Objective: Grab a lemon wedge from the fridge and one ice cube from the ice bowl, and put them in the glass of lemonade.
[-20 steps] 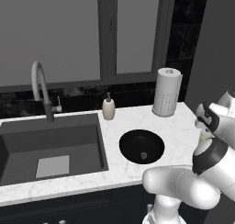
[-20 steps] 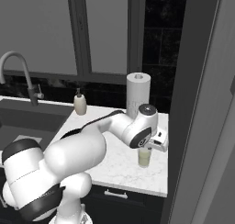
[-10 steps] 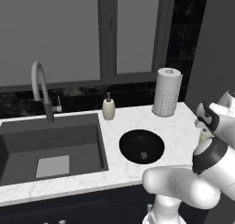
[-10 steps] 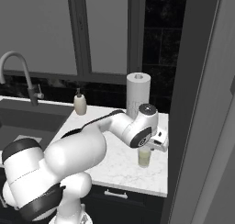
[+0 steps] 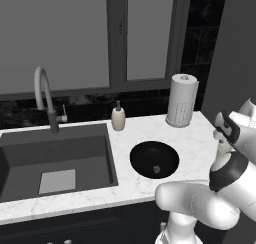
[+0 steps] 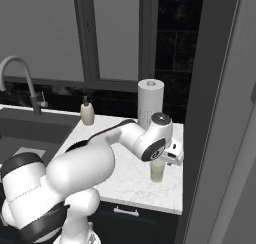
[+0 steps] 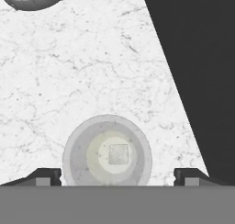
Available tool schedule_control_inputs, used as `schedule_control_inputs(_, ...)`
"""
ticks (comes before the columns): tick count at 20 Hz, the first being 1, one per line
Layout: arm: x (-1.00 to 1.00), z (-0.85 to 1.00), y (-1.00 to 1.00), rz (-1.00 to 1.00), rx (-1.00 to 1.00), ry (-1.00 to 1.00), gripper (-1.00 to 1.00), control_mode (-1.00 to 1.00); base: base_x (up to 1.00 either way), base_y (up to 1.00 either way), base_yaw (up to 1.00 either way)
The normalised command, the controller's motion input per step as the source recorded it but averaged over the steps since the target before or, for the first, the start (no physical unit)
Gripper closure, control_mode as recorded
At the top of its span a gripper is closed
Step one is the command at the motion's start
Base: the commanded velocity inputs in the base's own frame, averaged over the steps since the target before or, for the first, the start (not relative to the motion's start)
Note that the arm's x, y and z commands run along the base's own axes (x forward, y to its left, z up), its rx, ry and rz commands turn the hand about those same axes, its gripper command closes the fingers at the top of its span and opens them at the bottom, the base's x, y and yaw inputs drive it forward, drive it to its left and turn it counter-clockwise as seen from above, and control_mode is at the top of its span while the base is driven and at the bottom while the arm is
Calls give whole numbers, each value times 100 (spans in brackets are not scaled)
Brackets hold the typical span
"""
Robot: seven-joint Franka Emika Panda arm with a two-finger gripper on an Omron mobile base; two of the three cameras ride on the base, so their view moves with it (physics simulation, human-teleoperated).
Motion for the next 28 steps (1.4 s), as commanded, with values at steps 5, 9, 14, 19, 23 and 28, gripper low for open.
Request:
schedule_control_inputs(5,-11,18,36,6,0,0,-100,-100,0,0,0)
schedule_control_inputs(9,-8,18,46,7,0,-2,-100,-100,0,0,0)
schedule_control_inputs(14,-3,28,60,4,0,-2,-100,-100,0,0,0)
schedule_control_inputs(19,-28,39,68,10,0,-1,-100,-100,0,0,0)
schedule_control_inputs(23,-34,27,100,16,0,0,-100,-100,0,0,0)
schedule_control_inputs(28,-79,29,100,6,0,0,-100,-100,0,0,0)
